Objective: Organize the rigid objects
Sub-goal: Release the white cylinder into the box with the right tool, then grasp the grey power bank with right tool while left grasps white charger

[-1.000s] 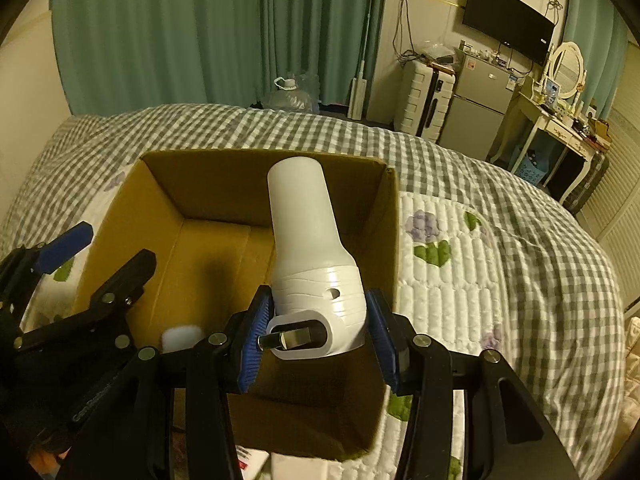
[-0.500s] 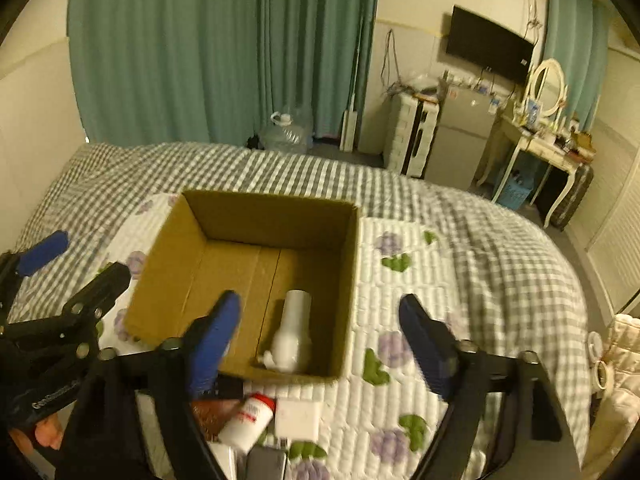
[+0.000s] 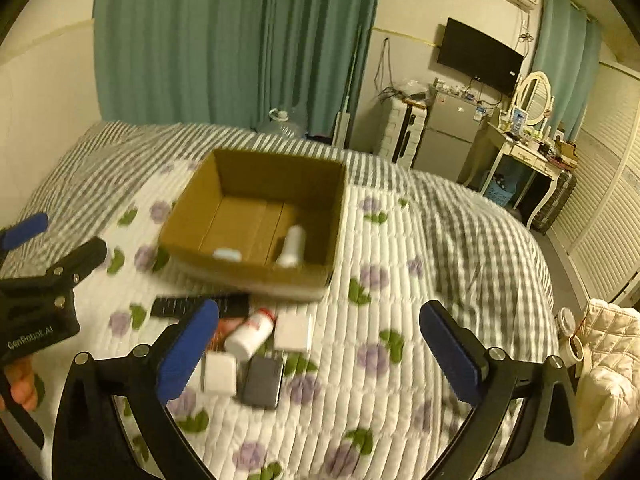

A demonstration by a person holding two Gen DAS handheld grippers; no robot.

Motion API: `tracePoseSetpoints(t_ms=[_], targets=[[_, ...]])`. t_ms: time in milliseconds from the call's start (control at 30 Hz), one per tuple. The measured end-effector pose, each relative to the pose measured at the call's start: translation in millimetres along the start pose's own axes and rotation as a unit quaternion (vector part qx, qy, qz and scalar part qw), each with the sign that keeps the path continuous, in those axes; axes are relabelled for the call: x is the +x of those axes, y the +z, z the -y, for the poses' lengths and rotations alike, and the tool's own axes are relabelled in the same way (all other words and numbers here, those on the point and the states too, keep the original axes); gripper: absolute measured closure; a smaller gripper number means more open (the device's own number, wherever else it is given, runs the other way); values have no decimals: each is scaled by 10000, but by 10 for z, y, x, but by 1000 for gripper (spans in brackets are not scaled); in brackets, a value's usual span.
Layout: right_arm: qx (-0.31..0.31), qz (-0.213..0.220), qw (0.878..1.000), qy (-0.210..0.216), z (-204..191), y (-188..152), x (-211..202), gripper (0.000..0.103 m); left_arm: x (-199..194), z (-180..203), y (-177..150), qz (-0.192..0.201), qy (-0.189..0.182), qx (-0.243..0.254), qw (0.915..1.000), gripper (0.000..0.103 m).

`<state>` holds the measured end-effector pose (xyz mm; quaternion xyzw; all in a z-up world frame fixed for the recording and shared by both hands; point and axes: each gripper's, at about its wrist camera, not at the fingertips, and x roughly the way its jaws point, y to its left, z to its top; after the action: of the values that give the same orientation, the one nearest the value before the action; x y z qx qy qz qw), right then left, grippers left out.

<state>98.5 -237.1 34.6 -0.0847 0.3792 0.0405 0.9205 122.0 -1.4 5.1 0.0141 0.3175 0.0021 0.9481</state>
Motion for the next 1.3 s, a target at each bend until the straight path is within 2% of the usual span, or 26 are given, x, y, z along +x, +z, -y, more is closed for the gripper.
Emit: tracePoseSetpoints(t_ms=[200, 467, 600, 767, 800, 833, 900, 933, 1000, 1167, 1300], targets=[[-92, -501, 9987, -28, -151, -436, 301, 2, 145, -53, -380, -267, 68, -85, 9996, 0], [-162, -1276, 9917, -26, -270, -789, 1011, 3, 425, 36, -780, -699, 148, -66, 9974, 0], [-99, -1668, 9859, 80, -301, -880, 1307, 20, 559, 90, -871, -888, 158, -30, 9959, 0], [88, -1783, 9829, 462, -312, -900, 1521, 24, 688, 116, -929, -1040, 204, 0, 9944, 0], [97, -1791, 9824, 513, -320, -904, 1550, 28, 715, 117, -938, -1084, 214, -24, 9939, 0], [75, -1856, 9810, 562, -342, -917, 1596, 34, 737, 115, -946, -1122, 218, -43, 9934, 0], [62, -2118, 9745, 739, -398, -998, 1739, 55, 773, 117, -964, -1202, 241, -95, 9924, 0], [134, -2114, 9738, 833, -393, -1013, 1756, 59, 782, 122, -973, -1227, 231, -101, 9921, 0], [188, -2033, 9752, 852, -374, -1014, 1722, 59, 790, 150, -989, -1254, 256, -60, 9918, 0], [222, -1715, 9836, 507, -144, -929, 1496, 60, 800, 275, -1010, -1319, 165, -14, 9911, 0], [300, -1638, 9853, 383, 31, -882, 1425, 60, 827, 477, -1038, -1372, 48, 112, 9905, 0]])
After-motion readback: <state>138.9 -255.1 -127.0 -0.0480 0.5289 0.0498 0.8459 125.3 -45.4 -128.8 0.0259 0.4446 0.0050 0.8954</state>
